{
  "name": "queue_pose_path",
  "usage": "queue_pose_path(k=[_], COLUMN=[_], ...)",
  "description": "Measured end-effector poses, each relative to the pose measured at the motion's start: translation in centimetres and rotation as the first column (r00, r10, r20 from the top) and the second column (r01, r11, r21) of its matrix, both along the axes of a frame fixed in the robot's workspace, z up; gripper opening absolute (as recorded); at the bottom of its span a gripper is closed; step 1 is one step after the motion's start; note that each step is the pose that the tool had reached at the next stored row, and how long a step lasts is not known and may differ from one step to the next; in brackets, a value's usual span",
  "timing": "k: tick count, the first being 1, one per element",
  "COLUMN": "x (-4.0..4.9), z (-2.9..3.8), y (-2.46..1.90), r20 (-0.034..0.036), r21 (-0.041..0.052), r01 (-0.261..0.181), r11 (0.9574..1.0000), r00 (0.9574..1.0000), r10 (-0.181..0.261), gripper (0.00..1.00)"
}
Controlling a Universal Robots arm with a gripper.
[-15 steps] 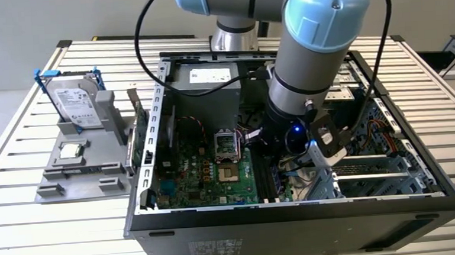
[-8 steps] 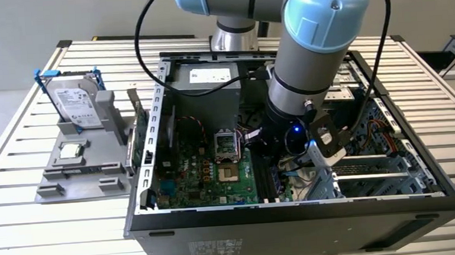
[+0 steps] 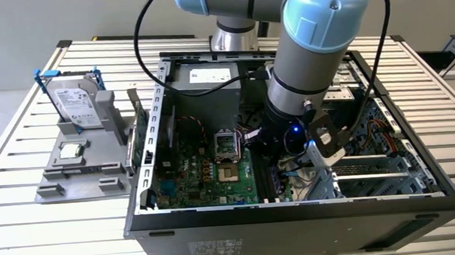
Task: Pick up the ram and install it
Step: 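Insert the ram into the slot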
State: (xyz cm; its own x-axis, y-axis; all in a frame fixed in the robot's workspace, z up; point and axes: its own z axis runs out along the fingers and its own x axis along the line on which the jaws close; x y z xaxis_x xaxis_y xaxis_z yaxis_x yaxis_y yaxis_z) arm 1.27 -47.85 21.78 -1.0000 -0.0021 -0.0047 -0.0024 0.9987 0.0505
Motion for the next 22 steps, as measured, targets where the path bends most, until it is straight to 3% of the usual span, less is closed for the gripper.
queue_pose_path(k=[22], x=[-0.21], z=[-0.30], y=[0.02], r20=[0.0019], r21=[0.0000], r01=[0.002], r11=[1.0000], r00=[1.0000], r10=[-0.002], gripper=[0.00])
